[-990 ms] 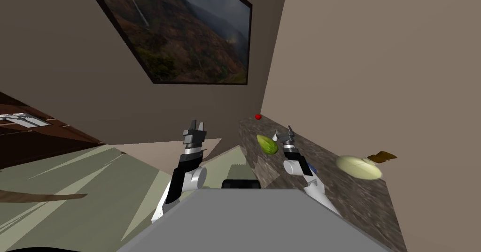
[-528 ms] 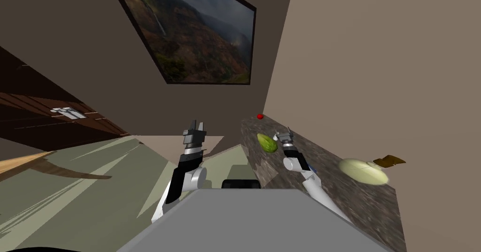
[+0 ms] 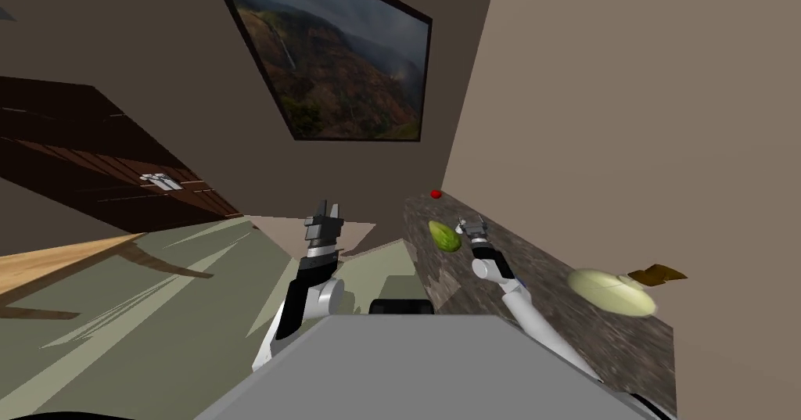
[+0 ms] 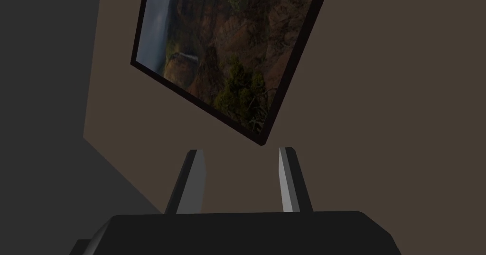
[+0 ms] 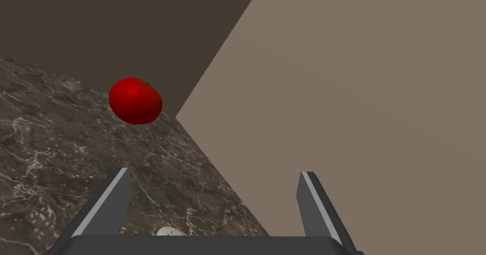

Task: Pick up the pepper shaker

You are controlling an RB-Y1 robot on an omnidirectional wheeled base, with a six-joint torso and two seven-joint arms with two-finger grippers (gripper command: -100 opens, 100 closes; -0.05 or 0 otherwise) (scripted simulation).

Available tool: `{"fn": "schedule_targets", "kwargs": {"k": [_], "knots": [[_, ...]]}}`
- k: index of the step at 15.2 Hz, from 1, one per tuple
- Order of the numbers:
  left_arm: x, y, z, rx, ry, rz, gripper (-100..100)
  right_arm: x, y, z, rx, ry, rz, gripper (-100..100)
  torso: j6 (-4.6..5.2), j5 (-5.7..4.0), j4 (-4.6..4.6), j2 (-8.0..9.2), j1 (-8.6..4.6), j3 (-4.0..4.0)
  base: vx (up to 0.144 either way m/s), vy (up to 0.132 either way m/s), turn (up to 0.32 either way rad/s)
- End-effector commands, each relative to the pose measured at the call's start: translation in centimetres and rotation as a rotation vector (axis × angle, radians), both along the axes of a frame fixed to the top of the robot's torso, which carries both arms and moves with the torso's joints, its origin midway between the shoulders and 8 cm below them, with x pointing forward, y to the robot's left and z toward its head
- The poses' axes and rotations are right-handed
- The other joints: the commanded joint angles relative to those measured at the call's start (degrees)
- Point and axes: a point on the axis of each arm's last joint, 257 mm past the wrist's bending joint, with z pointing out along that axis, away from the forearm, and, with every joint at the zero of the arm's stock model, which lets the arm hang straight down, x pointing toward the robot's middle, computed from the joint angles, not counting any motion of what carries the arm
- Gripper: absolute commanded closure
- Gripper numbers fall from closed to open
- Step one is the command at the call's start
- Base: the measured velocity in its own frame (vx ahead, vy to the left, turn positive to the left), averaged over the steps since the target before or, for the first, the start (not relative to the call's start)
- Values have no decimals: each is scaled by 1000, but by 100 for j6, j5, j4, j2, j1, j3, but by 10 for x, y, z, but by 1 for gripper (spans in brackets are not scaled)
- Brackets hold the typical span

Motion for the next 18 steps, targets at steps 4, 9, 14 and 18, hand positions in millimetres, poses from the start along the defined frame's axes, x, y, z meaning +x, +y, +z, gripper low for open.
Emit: {"fn": "schedule_targets", "kwargs": {"k": [4, 9, 14, 18], "knots": [[0, 0, 0, 0, 0, 0, 0, 11, -18, -24, 141, 38, -5, -100, -5, 1, -1, -4, 2, -2, -53, -36, 134], [0, 0, 0, 0, 0, 0, 0, 22, -36, -52, 312, 82, -20, -100, -2, 0, 0, 1, -2, 1, -67, -45, 130], [0, 0, 0, 0, 0, 0, 0, 26, -47, -71, 418, 107, -37, -100, -2, 0, 0, -2, -1, -1, -60, -39, 122], [0, 0, 0, 0, 0, 0, 0, 30, -58, -93, 548, 134, -62, -100, -2, 0, -2, -7, 0, -4, -50, -39, 115]]}}
